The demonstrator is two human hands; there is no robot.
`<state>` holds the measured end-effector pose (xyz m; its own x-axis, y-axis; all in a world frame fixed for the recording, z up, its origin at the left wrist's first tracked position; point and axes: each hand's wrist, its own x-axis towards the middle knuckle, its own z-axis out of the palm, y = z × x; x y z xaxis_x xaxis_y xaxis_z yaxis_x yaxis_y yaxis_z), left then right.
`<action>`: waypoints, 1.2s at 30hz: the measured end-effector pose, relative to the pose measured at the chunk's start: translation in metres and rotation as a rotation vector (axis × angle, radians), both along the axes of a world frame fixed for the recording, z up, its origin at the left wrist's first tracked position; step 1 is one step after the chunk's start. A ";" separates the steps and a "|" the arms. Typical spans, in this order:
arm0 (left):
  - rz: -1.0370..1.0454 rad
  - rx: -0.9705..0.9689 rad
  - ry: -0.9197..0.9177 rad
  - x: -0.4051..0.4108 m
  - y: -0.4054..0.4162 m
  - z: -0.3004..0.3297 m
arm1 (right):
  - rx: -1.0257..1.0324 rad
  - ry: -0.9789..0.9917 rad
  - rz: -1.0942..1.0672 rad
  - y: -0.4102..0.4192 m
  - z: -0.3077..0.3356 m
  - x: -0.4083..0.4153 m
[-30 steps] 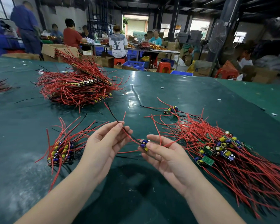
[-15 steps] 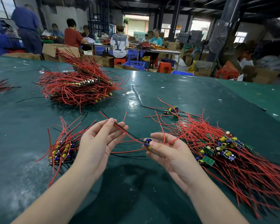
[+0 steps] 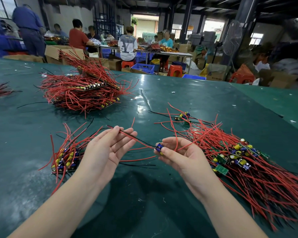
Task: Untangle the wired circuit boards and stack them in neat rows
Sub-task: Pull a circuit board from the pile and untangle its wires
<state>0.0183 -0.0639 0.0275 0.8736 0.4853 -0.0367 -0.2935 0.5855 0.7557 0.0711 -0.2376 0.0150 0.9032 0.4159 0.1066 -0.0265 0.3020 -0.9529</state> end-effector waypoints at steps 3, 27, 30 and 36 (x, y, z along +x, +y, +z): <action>-0.048 -0.038 0.002 0.000 0.000 0.000 | 0.116 0.106 0.034 -0.001 0.002 0.000; -0.112 0.120 -0.064 -0.004 -0.016 0.000 | -0.169 -0.255 0.030 0.004 0.004 -0.013; -0.112 0.125 -0.057 -0.005 -0.016 -0.001 | -0.152 -0.223 0.047 0.004 0.002 -0.015; -0.209 0.247 -0.056 -0.007 -0.023 -0.008 | -0.004 0.005 0.101 0.007 0.004 -0.015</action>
